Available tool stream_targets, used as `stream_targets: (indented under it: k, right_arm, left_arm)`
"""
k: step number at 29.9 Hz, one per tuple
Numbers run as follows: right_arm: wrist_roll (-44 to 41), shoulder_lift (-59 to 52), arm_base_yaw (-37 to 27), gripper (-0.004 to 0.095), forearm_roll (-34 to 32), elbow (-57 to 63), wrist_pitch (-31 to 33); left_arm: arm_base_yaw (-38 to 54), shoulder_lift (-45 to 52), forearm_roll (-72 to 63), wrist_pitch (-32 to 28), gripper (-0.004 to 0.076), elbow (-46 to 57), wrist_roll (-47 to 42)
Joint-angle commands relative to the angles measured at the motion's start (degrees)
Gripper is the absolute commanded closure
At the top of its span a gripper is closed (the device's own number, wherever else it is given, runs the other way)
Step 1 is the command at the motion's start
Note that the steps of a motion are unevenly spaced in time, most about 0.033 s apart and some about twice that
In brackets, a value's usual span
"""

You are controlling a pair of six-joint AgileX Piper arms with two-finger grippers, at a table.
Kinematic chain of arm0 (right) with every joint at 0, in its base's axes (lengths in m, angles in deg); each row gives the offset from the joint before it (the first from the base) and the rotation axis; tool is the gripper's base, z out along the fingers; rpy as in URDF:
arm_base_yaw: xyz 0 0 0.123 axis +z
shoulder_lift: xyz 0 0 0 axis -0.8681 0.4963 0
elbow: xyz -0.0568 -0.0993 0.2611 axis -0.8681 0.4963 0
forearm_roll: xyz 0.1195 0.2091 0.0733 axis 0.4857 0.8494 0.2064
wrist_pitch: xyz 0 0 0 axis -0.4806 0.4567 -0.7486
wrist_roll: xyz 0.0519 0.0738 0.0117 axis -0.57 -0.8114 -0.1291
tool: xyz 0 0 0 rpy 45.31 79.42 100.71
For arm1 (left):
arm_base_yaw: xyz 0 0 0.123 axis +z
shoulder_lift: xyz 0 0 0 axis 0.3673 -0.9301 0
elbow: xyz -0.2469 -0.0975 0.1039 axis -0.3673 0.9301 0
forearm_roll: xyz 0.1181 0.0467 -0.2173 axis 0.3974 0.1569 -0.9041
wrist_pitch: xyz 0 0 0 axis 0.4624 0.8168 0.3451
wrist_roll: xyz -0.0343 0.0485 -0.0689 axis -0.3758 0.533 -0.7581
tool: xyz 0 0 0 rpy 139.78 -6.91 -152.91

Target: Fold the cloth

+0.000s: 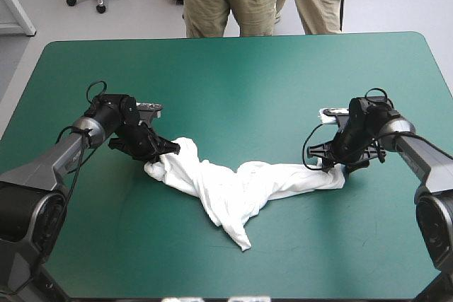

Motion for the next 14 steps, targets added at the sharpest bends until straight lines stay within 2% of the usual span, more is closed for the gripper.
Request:
stream_targets:
  k: [1, 3, 4, 6, 7, 14]
  right_arm:
    - [1.7, -0.7, -0.5, 0.041, 3.2, -0.8, -2.3]
    - [1.8, -0.4, -0.3, 0.0491, 3.5, -0.8, -2.7]
    - [1.8, -0.4, -0.3, 0.0569, 3.5, -0.8, -2.6]
    - [2.4, -0.4, -0.3, 0.0771, 3.5, -0.8, -2.1]
    - [2.6, -0.5, -0.3, 0.0918, 3.3, -0.8, -1.9]
    - [2.6, -5.9, -0.3, 0.0925, 2.8, -1.4, -1.5]
  left_arm:
    - [0.0, 1.3, 2.2, 0.5, 0.0733, -0.7, 0.1]
    - [0.0, 1.3, 2.2, 0.5, 0.0733, -0.7, 0.1]
    - [0.0, 1.3, 2.2, 0.6, 0.0733, -0.7, 0.1]
    - [0.0, 1.3, 2.2, 0.6, 0.0733, -0.7, 0.1]
    - [0.0, 1.3, 2.2, 0.6, 0.0733, -0.7, 0.1]
    - [0.0, 5.3, 2.5, -0.3, 0.0733, -0.9, 0.4]
